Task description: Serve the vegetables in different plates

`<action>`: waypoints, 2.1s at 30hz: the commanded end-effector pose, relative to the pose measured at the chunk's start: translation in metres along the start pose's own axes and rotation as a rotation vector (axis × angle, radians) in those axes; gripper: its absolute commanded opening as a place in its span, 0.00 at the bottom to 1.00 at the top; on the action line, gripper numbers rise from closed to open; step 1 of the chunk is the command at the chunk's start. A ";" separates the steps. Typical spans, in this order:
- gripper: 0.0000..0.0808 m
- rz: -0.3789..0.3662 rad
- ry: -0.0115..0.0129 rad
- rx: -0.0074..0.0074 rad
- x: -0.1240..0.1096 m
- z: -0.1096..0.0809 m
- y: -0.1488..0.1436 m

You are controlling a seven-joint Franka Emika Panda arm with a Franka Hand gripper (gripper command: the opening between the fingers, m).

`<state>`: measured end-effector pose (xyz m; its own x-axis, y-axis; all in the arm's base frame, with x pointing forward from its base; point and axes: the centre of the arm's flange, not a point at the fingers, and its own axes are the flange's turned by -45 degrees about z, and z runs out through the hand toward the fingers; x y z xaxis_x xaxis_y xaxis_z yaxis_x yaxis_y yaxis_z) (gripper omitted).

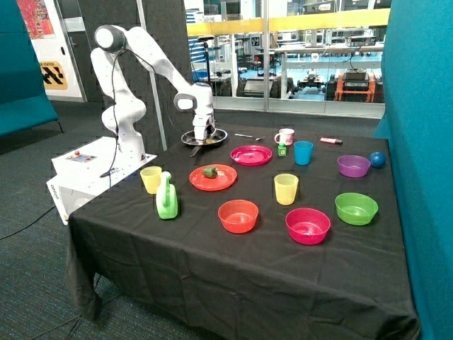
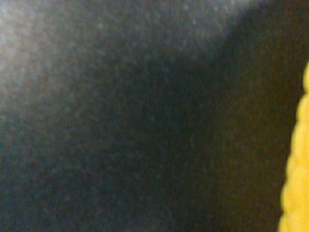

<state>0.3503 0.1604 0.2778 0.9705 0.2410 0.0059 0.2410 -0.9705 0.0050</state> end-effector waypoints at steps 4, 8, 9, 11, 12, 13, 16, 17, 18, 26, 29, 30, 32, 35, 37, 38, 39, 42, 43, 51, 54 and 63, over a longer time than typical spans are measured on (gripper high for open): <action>0.00 -0.085 -0.0057 0.0052 0.009 -0.046 -0.006; 0.00 -0.121 -0.0056 0.0053 0.012 -0.061 -0.008; 0.00 -0.127 -0.0056 0.0053 0.013 -0.064 -0.008; 0.00 -0.143 -0.0055 0.0054 0.015 -0.069 -0.008; 0.00 -0.146 -0.0055 0.0054 0.017 -0.071 -0.008; 0.00 -0.151 -0.0055 0.0054 0.019 -0.074 -0.007; 0.00 -0.151 -0.0055 0.0054 0.028 -0.081 -0.004; 0.00 -0.150 -0.0055 0.0054 0.032 -0.083 -0.002; 0.00 -0.144 -0.0055 0.0054 0.037 -0.084 0.001; 0.00 -0.099 -0.0056 0.0052 0.079 -0.091 0.028; 0.00 -0.088 -0.0057 0.0052 0.095 -0.092 0.039; 0.00 -0.086 -0.0057 0.0052 0.100 -0.093 0.042; 0.00 -0.081 -0.0057 0.0052 0.109 -0.093 0.049; 0.00 -0.071 -0.0057 0.0052 0.122 -0.093 0.061; 0.00 -0.062 -0.0057 0.0051 0.132 -0.093 0.070; 0.00 -0.059 -0.0058 0.0051 0.136 -0.093 0.074; 0.00 -0.057 -0.0058 0.0051 0.141 -0.093 0.078; 0.00 -0.053 -0.0058 0.0051 0.153 -0.092 0.089; 0.00 -0.051 -0.0058 0.0051 0.157 -0.091 0.092; 0.00 -0.040 -0.0058 0.0051 0.184 -0.076 0.106; 0.00 -0.033 -0.0058 0.0051 0.191 -0.068 0.107; 0.00 -0.026 -0.0058 0.0050 0.208 -0.044 0.112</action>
<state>0.5549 0.1047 0.3440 0.9606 0.2779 -0.0070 0.2779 -0.9606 -0.0039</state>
